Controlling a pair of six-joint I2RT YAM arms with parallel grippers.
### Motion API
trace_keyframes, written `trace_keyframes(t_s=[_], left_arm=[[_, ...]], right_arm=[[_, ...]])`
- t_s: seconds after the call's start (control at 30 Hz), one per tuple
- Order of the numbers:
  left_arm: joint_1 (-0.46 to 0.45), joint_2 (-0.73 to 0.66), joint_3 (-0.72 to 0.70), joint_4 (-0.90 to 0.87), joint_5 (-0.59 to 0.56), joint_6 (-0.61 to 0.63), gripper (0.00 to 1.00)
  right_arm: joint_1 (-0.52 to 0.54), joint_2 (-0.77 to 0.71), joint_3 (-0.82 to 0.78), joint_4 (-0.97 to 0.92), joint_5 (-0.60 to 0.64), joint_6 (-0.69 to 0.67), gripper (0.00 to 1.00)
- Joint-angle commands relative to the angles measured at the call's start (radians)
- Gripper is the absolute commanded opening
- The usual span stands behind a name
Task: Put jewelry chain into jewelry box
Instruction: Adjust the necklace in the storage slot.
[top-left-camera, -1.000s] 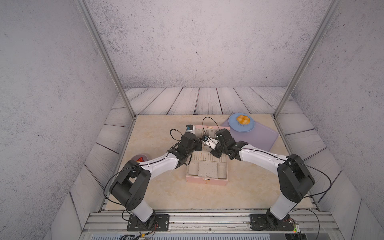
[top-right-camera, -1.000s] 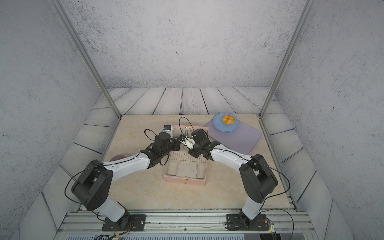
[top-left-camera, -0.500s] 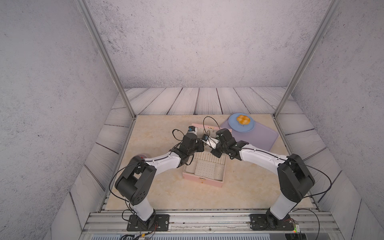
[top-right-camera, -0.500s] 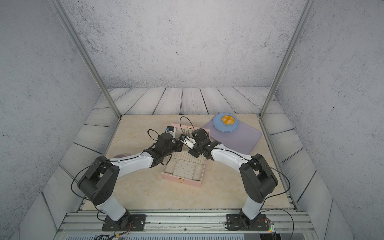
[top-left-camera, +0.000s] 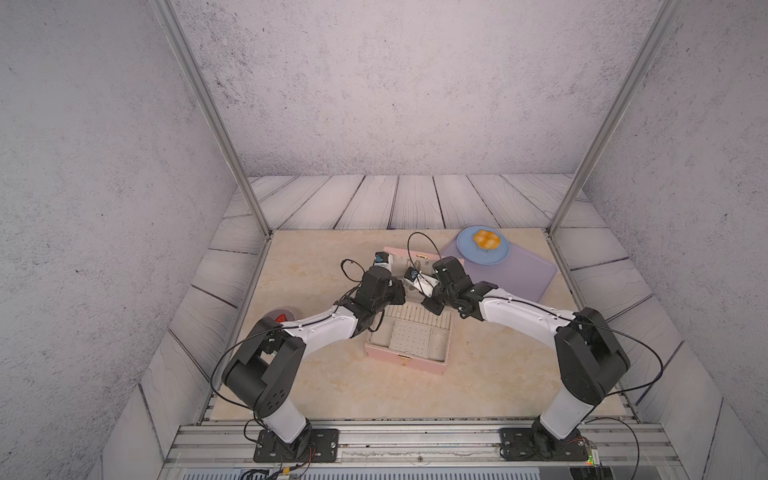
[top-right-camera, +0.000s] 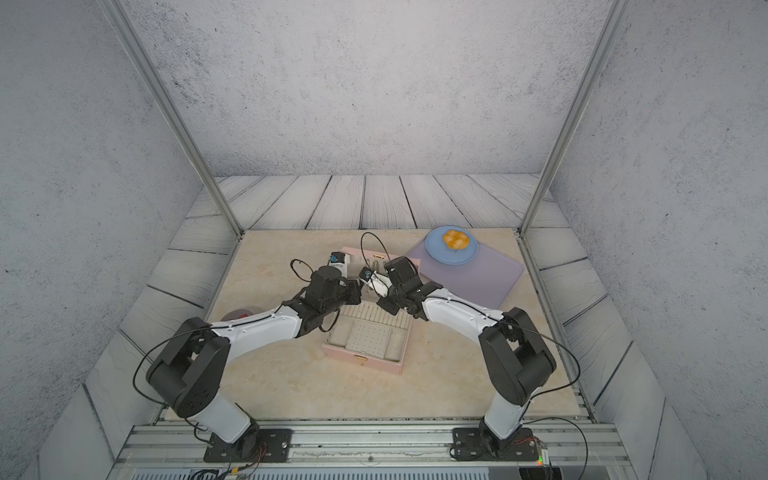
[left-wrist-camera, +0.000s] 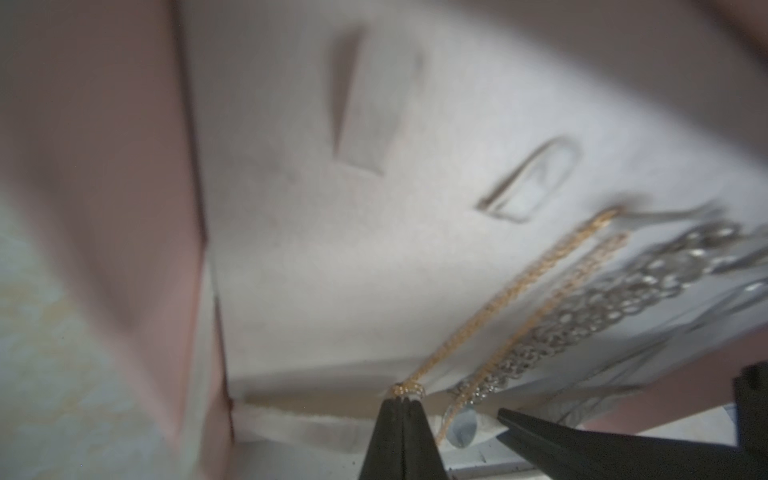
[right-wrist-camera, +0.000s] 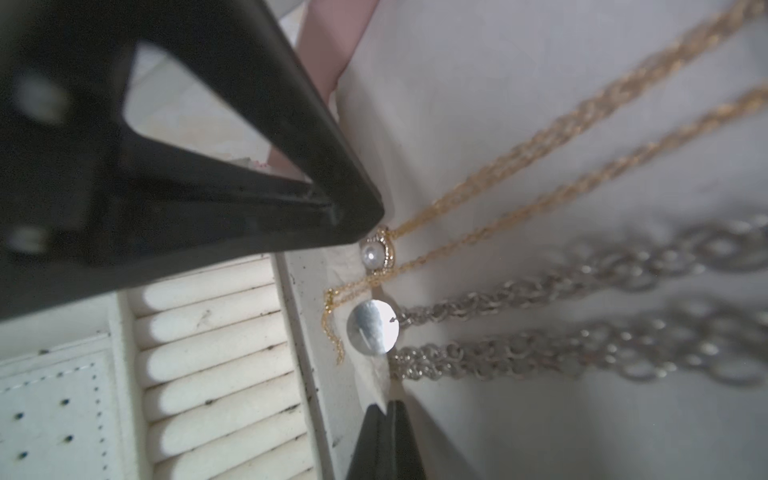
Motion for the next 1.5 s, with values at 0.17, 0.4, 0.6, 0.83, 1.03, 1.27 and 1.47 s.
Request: trace_keyframes(t_s=[0.17,0.4,0.6,0.83,1.03,1.27,1.47], left_arm=[[0.014,-0.101,-0.017,-0.051,0.031,0.040,0.00],[0.023,-0.037,0.024,-0.059,0.131,0.053,0.17],[0.026,0.019,0.047,-0.053,0.113,0.045,0.27],[0.027,0.058,0.062,-0.039,0.053,0.046,0.28],[0.027,0.093,0.083,-0.015,0.042,0.035,0.25],[0.027,0.107,0.111,-0.009,0.032,0.033,0.24],[0.027,0.104,0.109,0.031,0.039,0.030,0.20]], right_arm=[[-0.003,-0.028,-0.013,0.001,-0.014,0.007,0.00],[-0.003,-0.029,-0.013,0.000,-0.016,0.011,0.00],[-0.004,-0.032,-0.019,0.009,-0.024,0.015,0.00],[-0.005,-0.032,-0.019,0.010,-0.028,0.018,0.00],[-0.005,-0.029,-0.019,0.011,-0.030,0.019,0.00],[-0.006,-0.030,-0.020,0.012,-0.031,0.019,0.00],[-0.006,-0.028,-0.021,0.015,-0.033,0.020,0.00]])
